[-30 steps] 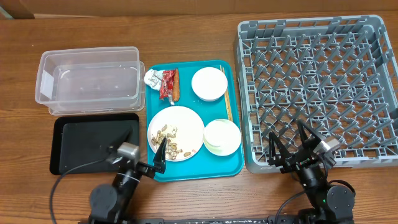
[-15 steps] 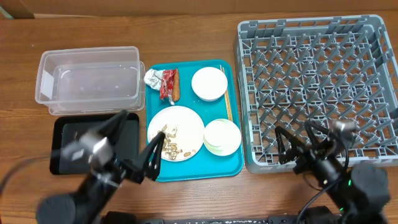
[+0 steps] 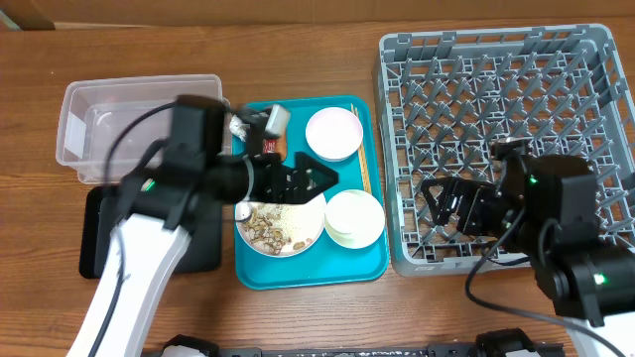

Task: Sort waste into correct bins and load items into the dishwasher
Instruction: 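Reach the left gripper to the white cup on the teal tray and grasp it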

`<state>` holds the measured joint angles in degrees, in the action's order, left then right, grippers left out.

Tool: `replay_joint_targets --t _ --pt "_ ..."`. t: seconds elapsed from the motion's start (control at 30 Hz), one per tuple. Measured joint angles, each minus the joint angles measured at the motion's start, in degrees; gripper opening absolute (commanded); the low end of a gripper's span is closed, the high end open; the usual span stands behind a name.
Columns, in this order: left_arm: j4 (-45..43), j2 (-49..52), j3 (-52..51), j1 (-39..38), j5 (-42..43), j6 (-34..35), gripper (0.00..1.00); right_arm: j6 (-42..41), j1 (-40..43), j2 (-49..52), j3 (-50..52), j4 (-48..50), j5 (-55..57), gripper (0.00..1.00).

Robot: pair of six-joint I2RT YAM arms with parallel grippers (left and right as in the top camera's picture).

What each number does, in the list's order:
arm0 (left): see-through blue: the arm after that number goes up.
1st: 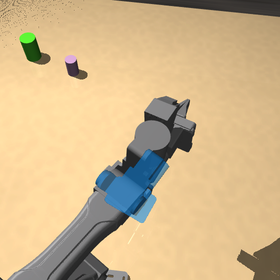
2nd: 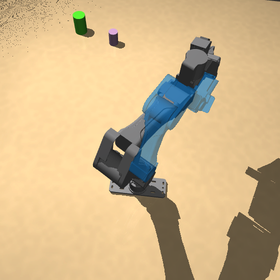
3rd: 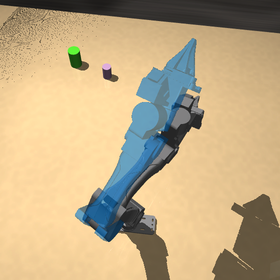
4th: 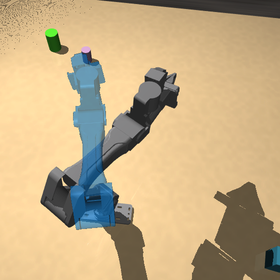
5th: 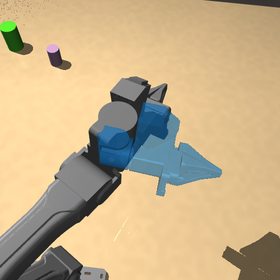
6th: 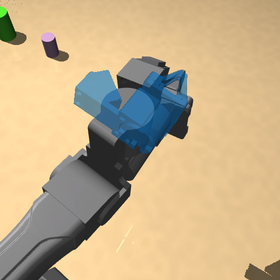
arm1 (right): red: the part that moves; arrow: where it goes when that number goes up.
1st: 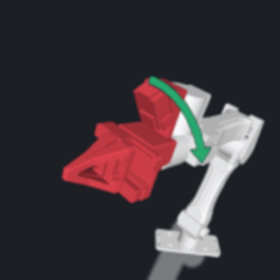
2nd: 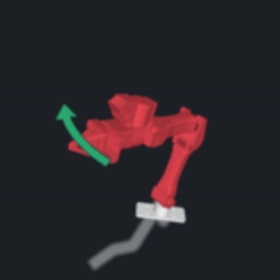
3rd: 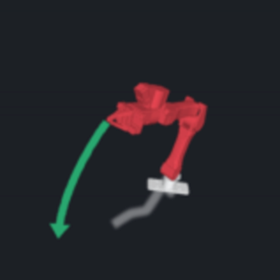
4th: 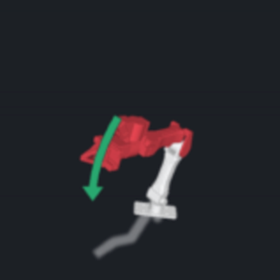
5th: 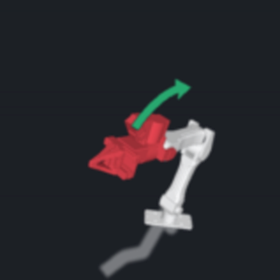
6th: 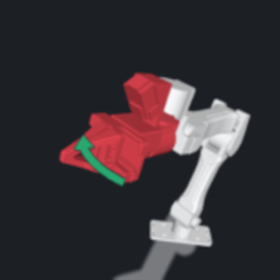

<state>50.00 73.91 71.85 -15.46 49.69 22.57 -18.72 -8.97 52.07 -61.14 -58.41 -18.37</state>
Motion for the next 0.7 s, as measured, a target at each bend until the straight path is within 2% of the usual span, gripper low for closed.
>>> replay_joint_targets --t 0.1,0.17,0.27,0.4,0.47,0.6,0.63,0.7 --pt "0.7 5.4 0.0 -2.1 3.6 0.0 1.0 -0.4 0.0 1.3 0.0 -1.7 -0.4 1.0" --pt "2.8 7.5 0.0 -4.0 2.5 -0.1 1.0 -0.5 0.0 1.6 0.0 -2.2 -0.6 1.0" --pt "8.3 8.0 0.1 -7.2 -7.9 1.2 1.0 -0.6 0.0 1.6 0.0 -2.5 -0.7 1.0" --pt "12.8 8.0 0.2 -12.9 -26.6 5.1 1.0 -0.6 1.2 1.6 0.0 -2.5 -0.2 1.0" --pt "12.4 8.0 0.2 -15.8 -33.8 6.3 1.0 -0.9 2.5 1.6 0.0 -2.4 0.0 1.0" --pt "8.4 9.7 0.3 -19.6 -42.4 7.2 1.0 -2.2 5.3 1.6 0.0 -2.4 0.2 1.0" --pt "7.1 10.5 0.3 -20.1 -44.2 7.3 0.99 -2.6 5.8 1.6 0.0 -2.5 0.2 1.0" --pt "5.0 12.4 0.3 -20.6 -47.0 7.5 0.86 -3.0 6.3 1.6 0.0 -2.8 0.3 1.0"
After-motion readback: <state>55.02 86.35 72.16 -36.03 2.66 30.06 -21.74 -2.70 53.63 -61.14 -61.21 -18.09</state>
